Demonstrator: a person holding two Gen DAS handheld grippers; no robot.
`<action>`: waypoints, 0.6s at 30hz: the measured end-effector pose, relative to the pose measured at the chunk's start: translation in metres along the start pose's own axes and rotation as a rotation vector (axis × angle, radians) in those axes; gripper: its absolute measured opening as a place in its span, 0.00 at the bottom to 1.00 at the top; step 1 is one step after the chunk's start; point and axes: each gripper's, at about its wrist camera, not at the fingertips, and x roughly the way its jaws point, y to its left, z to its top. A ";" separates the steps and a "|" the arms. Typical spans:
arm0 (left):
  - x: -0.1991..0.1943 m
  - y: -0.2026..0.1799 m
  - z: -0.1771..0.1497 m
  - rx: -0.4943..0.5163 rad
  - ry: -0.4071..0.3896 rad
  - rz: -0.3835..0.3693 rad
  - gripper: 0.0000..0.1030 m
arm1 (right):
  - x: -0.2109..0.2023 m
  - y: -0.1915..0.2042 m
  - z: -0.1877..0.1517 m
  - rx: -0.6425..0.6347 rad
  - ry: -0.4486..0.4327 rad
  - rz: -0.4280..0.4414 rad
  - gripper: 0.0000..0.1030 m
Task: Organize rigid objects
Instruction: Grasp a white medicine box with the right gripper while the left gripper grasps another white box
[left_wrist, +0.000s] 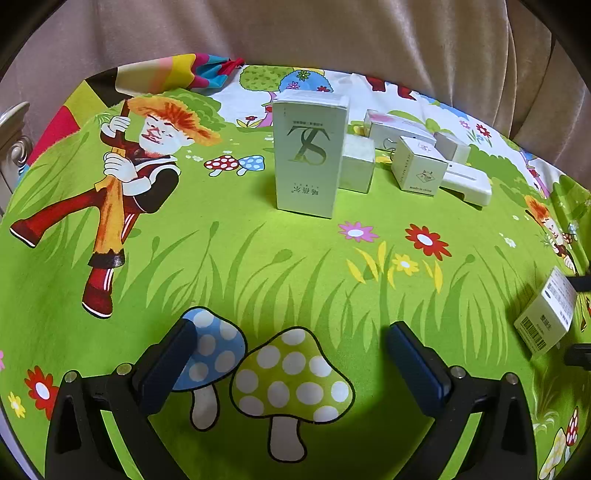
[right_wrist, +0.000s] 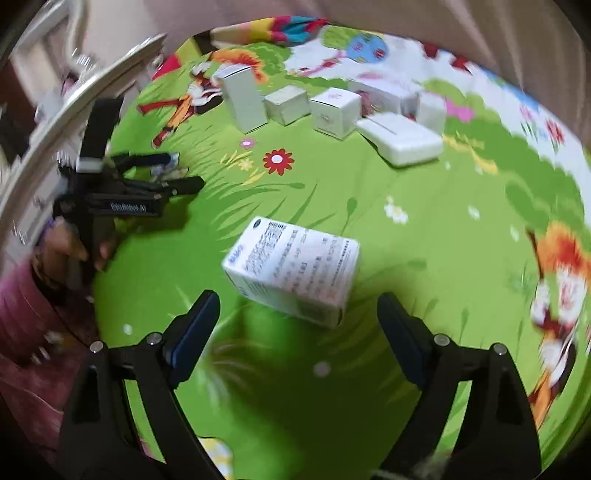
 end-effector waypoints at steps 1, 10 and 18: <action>0.000 0.000 0.000 0.000 0.000 0.001 1.00 | 0.003 0.001 0.002 -0.046 0.000 -0.031 0.86; 0.000 0.000 -0.001 0.001 0.000 -0.001 1.00 | 0.030 -0.009 0.023 -0.360 0.031 0.068 0.42; -0.002 0.001 0.000 -0.025 0.014 0.023 1.00 | 0.010 -0.005 -0.010 -0.060 -0.100 -0.103 0.43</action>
